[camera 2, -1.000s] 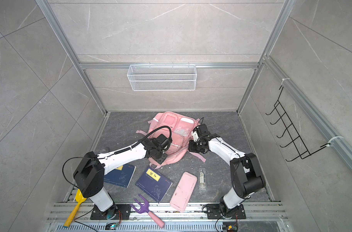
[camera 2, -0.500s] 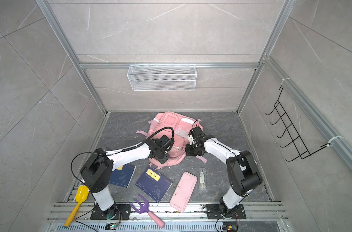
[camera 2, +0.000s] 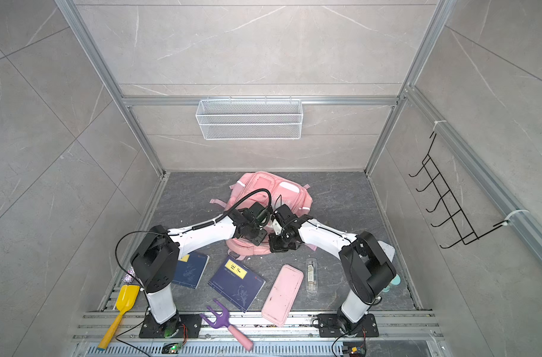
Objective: Pack books, pencil case, and school supplies into a backpack
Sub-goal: Unzip the student bag at the center of the table.
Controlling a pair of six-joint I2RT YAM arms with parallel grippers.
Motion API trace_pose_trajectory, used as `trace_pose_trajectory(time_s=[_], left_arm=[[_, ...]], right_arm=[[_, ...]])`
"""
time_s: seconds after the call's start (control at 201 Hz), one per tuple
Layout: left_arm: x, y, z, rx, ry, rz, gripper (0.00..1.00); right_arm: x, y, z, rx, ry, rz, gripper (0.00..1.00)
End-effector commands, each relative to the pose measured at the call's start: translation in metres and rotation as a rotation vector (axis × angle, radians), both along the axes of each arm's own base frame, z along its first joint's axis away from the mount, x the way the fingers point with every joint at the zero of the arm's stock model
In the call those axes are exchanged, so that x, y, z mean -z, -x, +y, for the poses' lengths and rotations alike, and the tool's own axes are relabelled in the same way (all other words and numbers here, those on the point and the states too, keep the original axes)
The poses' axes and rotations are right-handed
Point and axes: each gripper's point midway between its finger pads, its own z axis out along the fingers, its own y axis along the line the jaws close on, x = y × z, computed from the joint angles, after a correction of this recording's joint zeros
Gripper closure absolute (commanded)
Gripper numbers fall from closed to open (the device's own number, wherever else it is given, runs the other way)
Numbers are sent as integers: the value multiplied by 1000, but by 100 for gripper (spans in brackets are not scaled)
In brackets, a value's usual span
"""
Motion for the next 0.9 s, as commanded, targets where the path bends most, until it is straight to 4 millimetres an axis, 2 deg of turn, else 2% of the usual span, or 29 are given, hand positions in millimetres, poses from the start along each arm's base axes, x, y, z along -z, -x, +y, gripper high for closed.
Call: trace_pose_trajectory(time_s=[0.0,0.144,0.309,0.518,0.727,0.891], left_arm=[[-13,-14,-17,0,71,-35,57],[-19,-20,-4,-34,55,-55,55],[-35,-29,22,-78,41,-97,48],[-45,-37,51,-135,25,-129,46],[-36,-45,44,-146,28,-115,45],[-35,-58,32,-131,39,-126,45]], right_arm=[[-5,3,25,-10,-94,28,100],[-5,-1,24,-3,-85,16,100],[-14,-10,13,11,-48,-31,100],[-31,-31,-16,72,-53,-65,100],[-46,-52,-55,148,-54,-89,100],[-48,-62,-89,219,12,-102,100]])
